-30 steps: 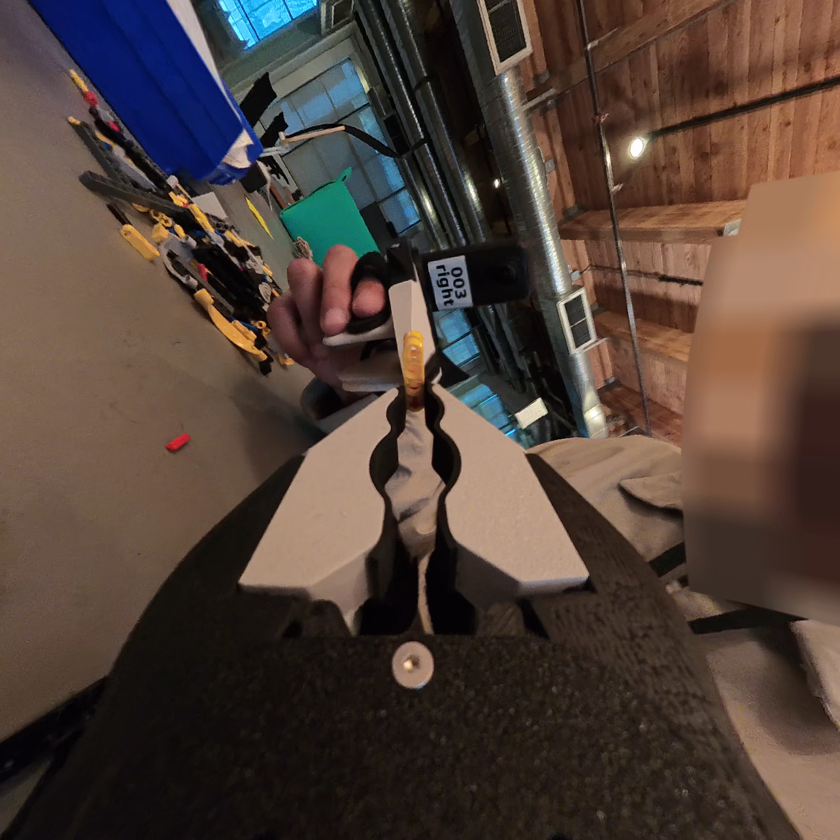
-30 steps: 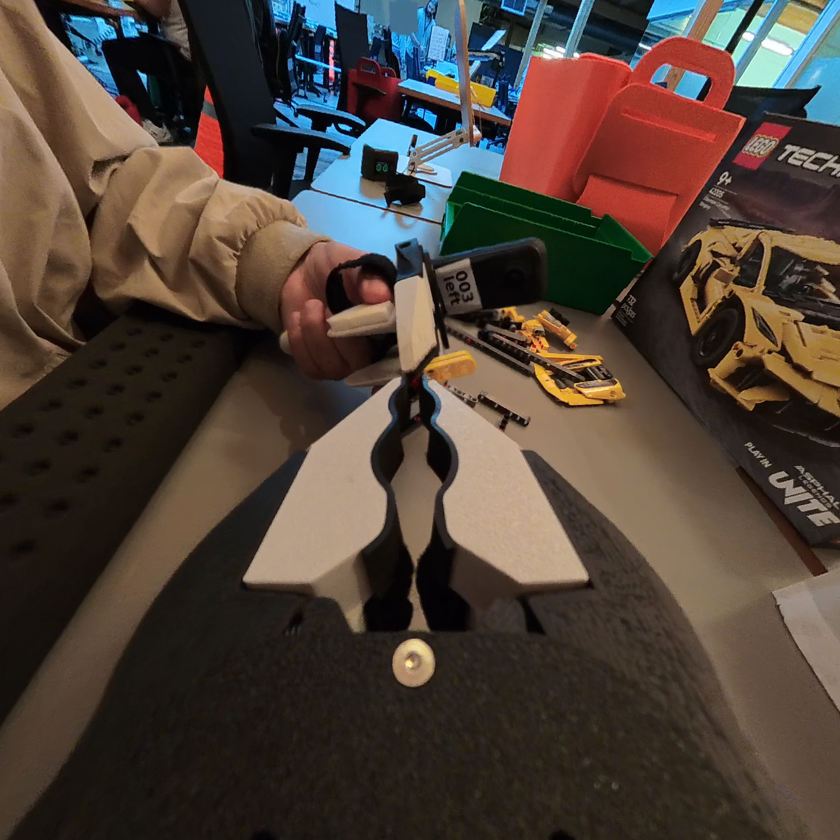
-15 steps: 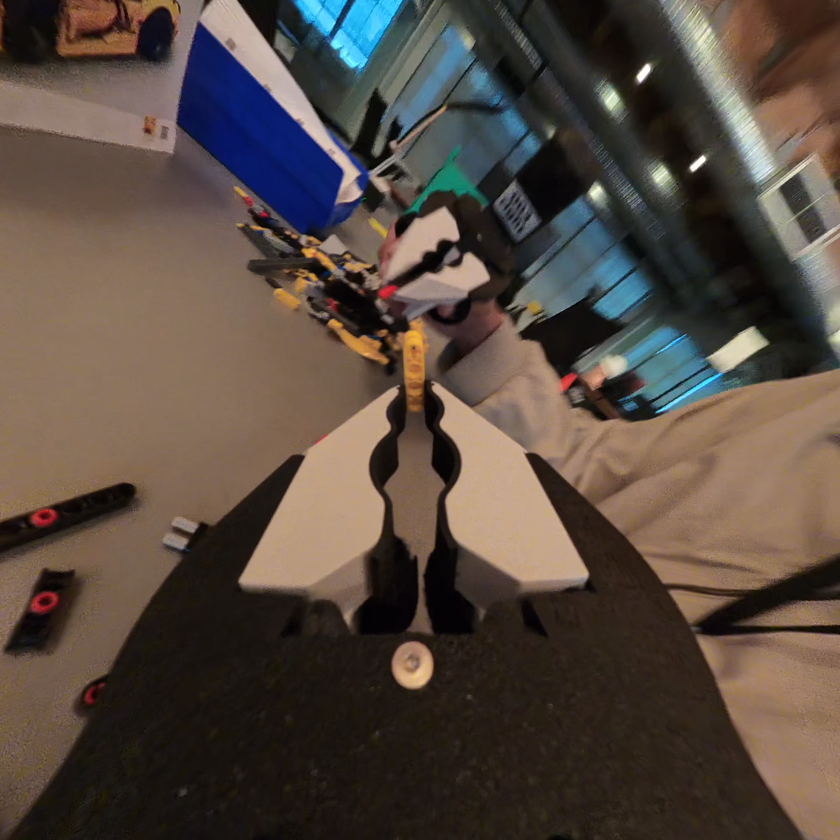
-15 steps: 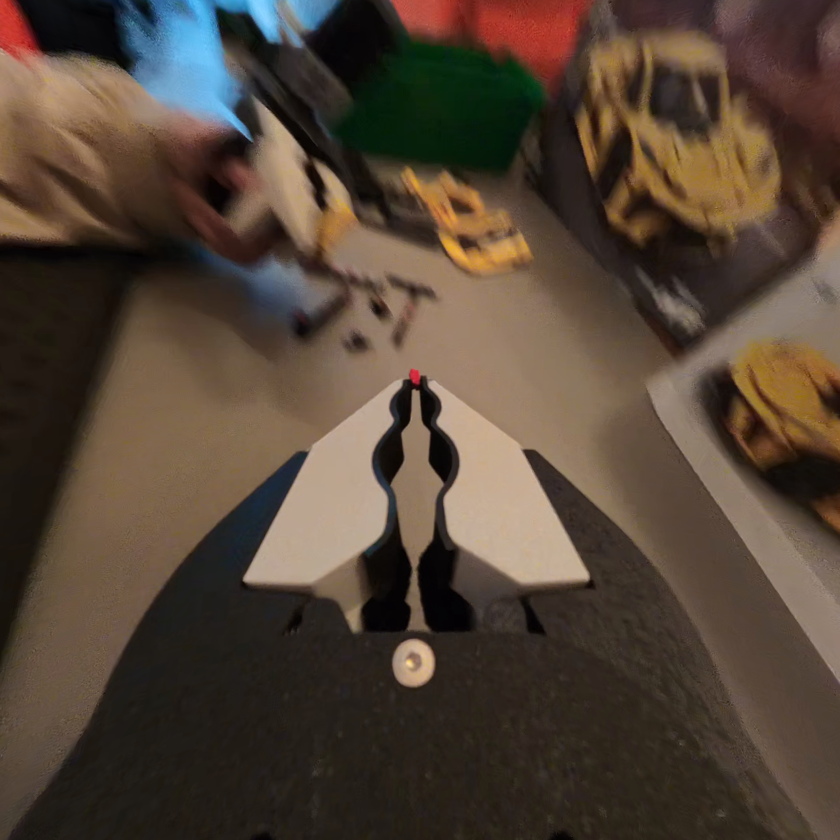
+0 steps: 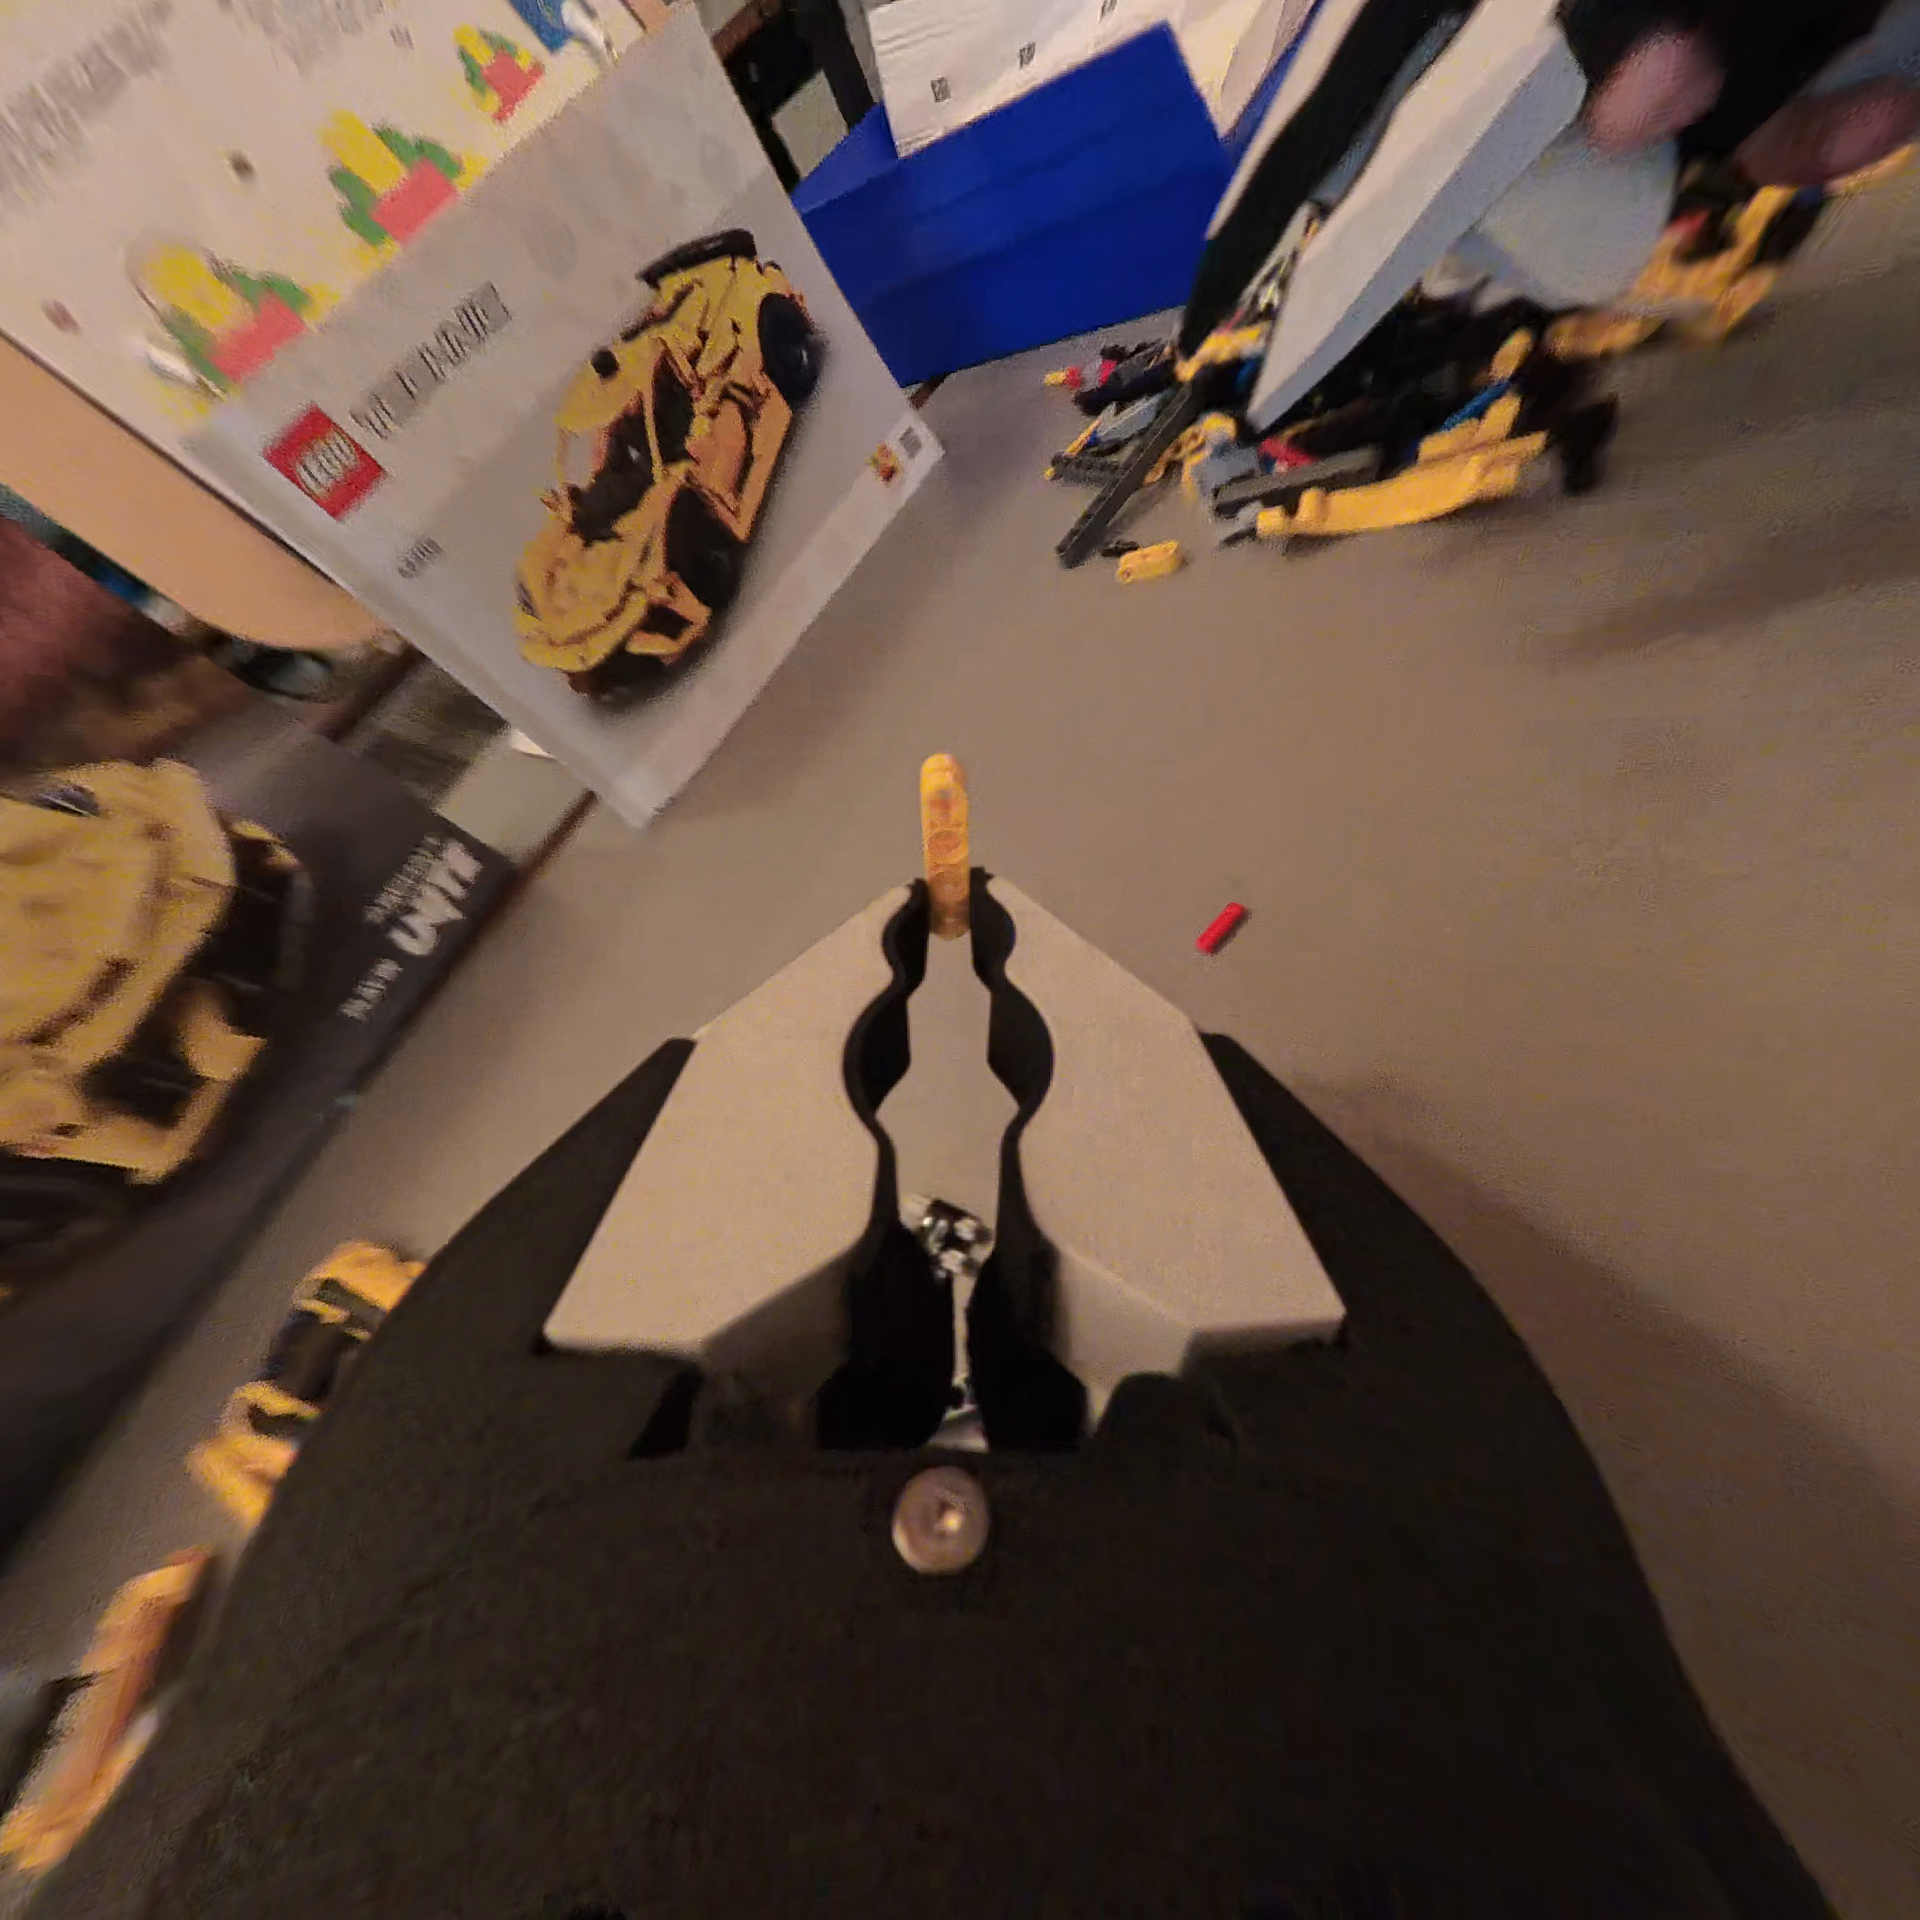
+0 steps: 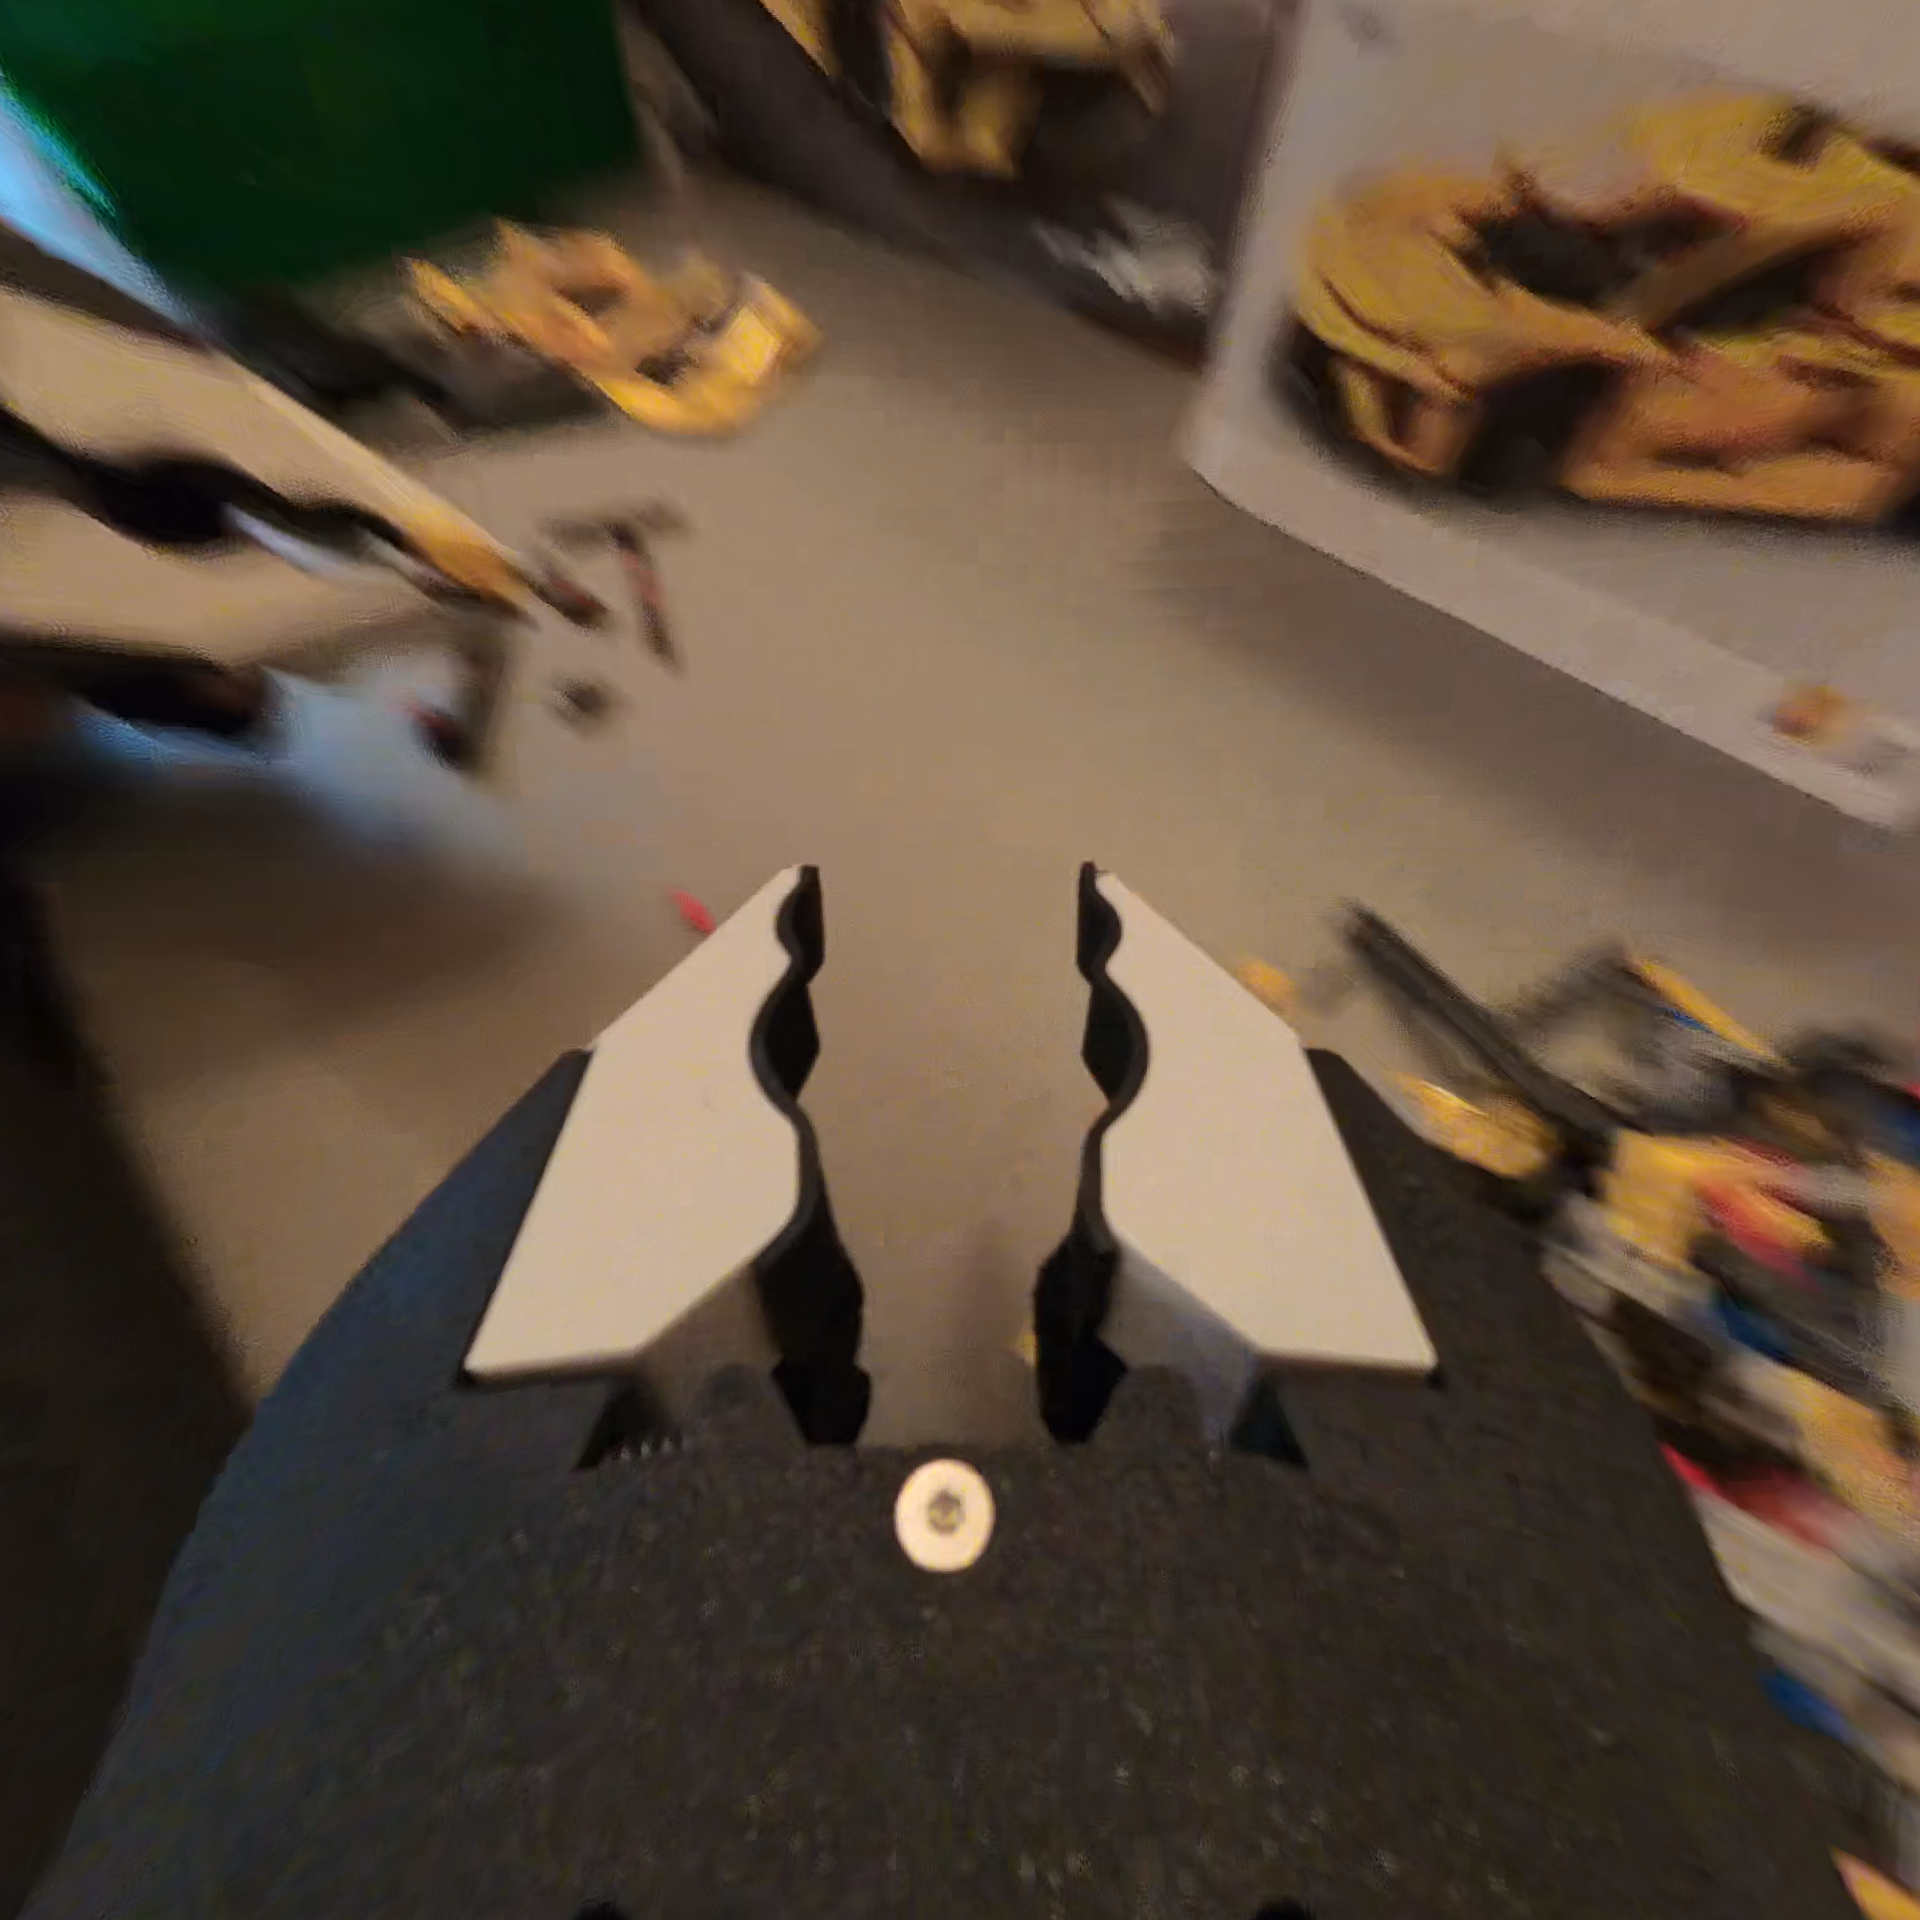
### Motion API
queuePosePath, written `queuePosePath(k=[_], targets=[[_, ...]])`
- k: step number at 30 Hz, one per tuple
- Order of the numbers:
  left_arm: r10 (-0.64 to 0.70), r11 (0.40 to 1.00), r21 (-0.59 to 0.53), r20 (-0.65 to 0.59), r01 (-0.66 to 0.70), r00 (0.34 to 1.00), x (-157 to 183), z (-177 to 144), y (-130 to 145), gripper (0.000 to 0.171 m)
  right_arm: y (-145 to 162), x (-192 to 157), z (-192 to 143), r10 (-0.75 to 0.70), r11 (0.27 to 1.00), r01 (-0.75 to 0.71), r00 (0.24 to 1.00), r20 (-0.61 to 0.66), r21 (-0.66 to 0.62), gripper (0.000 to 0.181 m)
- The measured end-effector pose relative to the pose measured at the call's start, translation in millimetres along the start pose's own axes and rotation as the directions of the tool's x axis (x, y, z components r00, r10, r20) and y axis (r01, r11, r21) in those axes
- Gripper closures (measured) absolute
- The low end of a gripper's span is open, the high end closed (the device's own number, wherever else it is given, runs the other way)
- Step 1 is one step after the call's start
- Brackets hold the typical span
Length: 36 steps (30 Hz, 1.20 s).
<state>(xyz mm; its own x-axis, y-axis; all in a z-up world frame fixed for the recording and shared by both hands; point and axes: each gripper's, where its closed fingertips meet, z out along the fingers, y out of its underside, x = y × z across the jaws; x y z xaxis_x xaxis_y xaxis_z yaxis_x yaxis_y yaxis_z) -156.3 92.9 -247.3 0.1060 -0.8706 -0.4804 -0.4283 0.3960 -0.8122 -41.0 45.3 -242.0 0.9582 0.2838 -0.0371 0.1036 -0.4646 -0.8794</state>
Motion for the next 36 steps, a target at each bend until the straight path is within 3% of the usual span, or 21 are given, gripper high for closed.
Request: queuePosePath(k=[2,4,9,10,12,14,17,19,20,23,24,26,29,32,34,36], targets=[[0.111,0.994,-0.014,0.071,-0.111,0.991,0,-2,-2,0.164,-22,-60,22,0.075,0.988,-0.092,0.987,0.144,0.121,0.138],[0.19,0.982,-0.029,0.113,-0.188,0.975,1,-5,-4,0.165,-34,-92,39,0.127,0.972,-0.163,0.97,0.206,0.169,0.142],[0.273,0.962,-0.066,0.165,-0.266,0.948,-1,-8,-5,0.164,-36,-117,58,0.137,0.974,-0.177,0.957,0.254,0.143,0.153],[0.291,0.956,-0.07,0.174,-0.283,0.941,-2,-9,-5,0.165,-42,-118,57,0.135,0.968,-0.183,0.957,0.255,0.174,0.154],[0.279,0.96,-0.066,0.171,-0.271,0.945,-2,-10,-7,0.165,-46,-116,56,0.119,0.964,-0.169,0.964,0.238,0.204,0.173],[0.275,0.961,-0.052,0.177,-0.27,0.945,-2,-11,-9,0.165,-48,-116,55,0.08,0.961,-0.132,0.974,0.214,0.243,0.174],[0.134,0.99,0.028,0.116,-0.139,0.984,0,-13,-16,0.163,-50,-104,43,0.074,0.961,-0.121,0.979,0.191,0.25,0.175],[-0.002,1.0,0.026,0.045,0.001,0.999,-2,-12,-9,0.14,-48,-56,19,0.103,0.959,-0.11,0.994,0.042,0.262,0.174],[-0.074,0.997,0.026,0.018,0.074,0.997,-5,-12,-5,0.14,-43,-24,1,0.123,0.961,-0.106,0.991,-0.05,0.255,0.175],[-0.261,0.965,-0.003,0.004,0.261,0.965,-23,-11,8,0.145,5,76,-52,0.102,0.994,-0.082,0.925,-0.367,0.07,0.175],[-0.308,0.951,-0.026,-0.006,0.308,0.951,-26,-9,14,0.147,27,99,-65,0.084,0.994,-0.104,0.901,-0.425,-0.023,0.175],[-0.374,0.927,-0.051,-0.009,0.373,0.928,-32,-7,22,0.149,51,125,-82,0.061,0.989,-0.117,0.873,-0.484,-0.086,0.175],[-0.408,0.906,-0.098,0.059,0.412,0.911,-45,-7,41,0.152,67,138,-86,0.031,0.989,-0.098,0.867,-0.497,-0.109,0.175],[-0.482,0.867,-0.083,0.114,0.491,0.869,-66,-14,51,0.152,69,134,-78,-0.019,0.987,-0.066,0.859,-0.512,-0.147,0.152],[-0.554,0.826,-0.045,0.113,0.561,0.825,-78,-19,54,0.152,43,95,-50,-0.057,0.997,0.033,0.919,-0.389,-0.069,0.144],[-0.608,0.79,-0.015,0.109,0.613,0.786,-89,-23,56,0.152,24,23,-9,-0.121,0.992,0.123,0.985,-0.12,0.011,0.145]])
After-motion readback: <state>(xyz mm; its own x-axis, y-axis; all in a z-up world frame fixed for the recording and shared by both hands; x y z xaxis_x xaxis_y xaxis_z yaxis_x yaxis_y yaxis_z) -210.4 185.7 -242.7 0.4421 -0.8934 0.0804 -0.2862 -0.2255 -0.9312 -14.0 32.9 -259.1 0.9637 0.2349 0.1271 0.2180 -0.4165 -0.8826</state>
